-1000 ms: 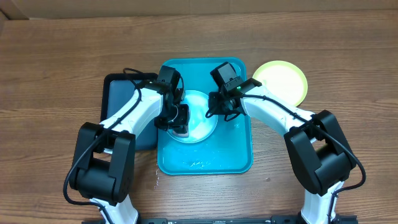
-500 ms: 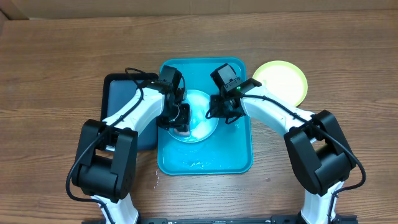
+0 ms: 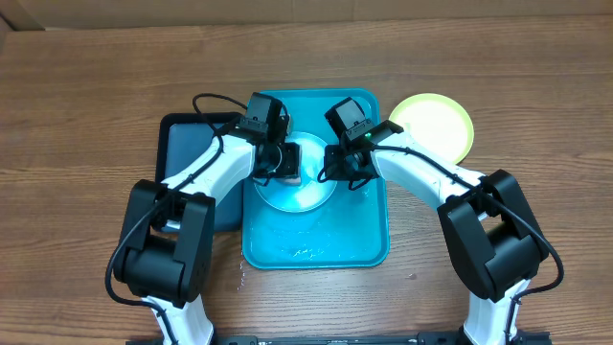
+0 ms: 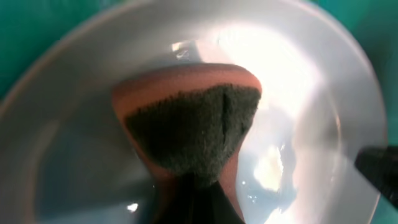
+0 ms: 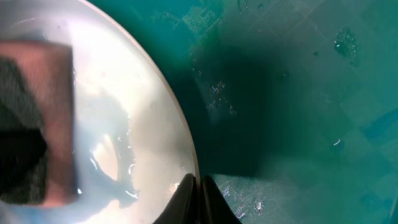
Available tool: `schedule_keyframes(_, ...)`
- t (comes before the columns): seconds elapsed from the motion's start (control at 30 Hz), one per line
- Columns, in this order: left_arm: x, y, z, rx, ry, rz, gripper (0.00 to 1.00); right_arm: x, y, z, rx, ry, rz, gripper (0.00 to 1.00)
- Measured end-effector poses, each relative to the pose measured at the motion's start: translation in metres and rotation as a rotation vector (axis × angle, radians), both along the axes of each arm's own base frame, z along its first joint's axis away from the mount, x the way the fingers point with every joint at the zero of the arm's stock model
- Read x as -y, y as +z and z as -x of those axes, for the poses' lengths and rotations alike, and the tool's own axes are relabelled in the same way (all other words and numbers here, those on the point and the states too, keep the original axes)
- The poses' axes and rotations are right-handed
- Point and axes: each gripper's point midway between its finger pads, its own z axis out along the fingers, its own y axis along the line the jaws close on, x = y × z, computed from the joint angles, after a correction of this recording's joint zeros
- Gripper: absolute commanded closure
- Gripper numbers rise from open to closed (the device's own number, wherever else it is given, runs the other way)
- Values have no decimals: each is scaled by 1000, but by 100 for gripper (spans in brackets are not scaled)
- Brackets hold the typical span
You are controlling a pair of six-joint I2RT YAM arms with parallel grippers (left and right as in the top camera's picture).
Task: Clean dirty plates on tray and stack at the side
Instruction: 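Scrub around the white plate's surface with the sponge while right gripper holds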
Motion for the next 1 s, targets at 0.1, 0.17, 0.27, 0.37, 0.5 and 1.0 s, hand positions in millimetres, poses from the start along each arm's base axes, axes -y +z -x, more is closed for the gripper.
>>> schedule_keyframes(0.1,2,0,-5,26,0,-7,96,0,0,0,0,-2,-1,96)
schedule_keyframes(0.17,3,1,-10,50,2,-17,96,0,0,0,0,-1,-1,96)
schedule_keyframes(0.27,5,3,-20,95,5,-18,96,0,0,0,-1,-2,-1,96)
schedule_keyframes(0.37,5,3,-26,125,8,-16,96,-1,0,-1,4,-2,-5,96)
schedule_keyframes(0.5,5,2,-28,141,10,-14,96,-2,1,-2,7,-2,-6,96)
schedule_keyframes(1.0,-1,17,8,-69,3,-9,96,-7,1,3,-4,13,-21,96)
